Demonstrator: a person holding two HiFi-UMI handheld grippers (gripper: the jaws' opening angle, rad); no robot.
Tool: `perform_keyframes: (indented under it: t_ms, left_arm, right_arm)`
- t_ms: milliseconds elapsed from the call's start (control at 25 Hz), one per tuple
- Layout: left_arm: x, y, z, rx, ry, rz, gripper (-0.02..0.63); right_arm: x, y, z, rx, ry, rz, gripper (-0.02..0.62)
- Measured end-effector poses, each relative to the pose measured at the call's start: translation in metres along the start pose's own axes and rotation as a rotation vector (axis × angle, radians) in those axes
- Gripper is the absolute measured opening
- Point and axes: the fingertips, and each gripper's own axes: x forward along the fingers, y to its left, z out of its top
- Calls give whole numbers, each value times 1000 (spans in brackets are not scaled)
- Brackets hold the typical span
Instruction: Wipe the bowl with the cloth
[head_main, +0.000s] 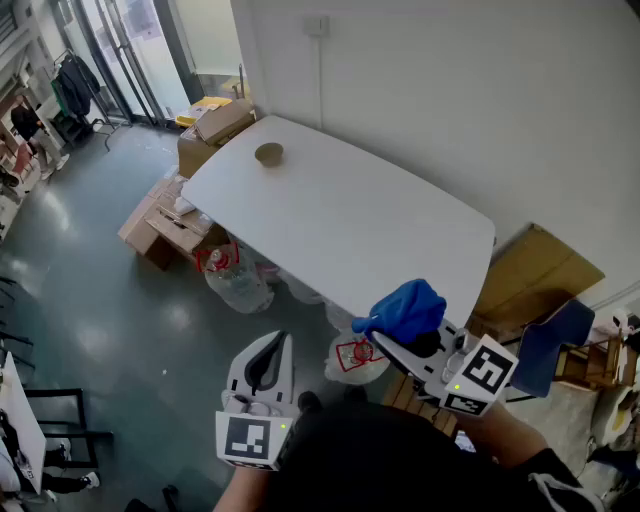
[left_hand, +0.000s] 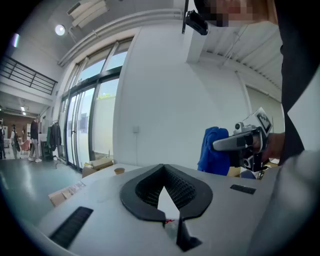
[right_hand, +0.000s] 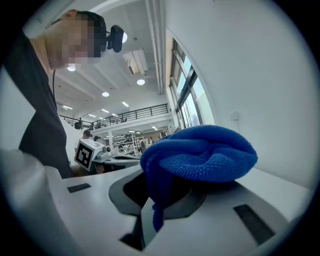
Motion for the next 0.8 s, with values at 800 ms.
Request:
perform_keyframes:
  t_ms: [800]
  left_arm:
    - [-30, 165, -7, 41, -34, -11, 9]
  right_arm:
    - [188, 46, 5, 18, 49, 48, 43]
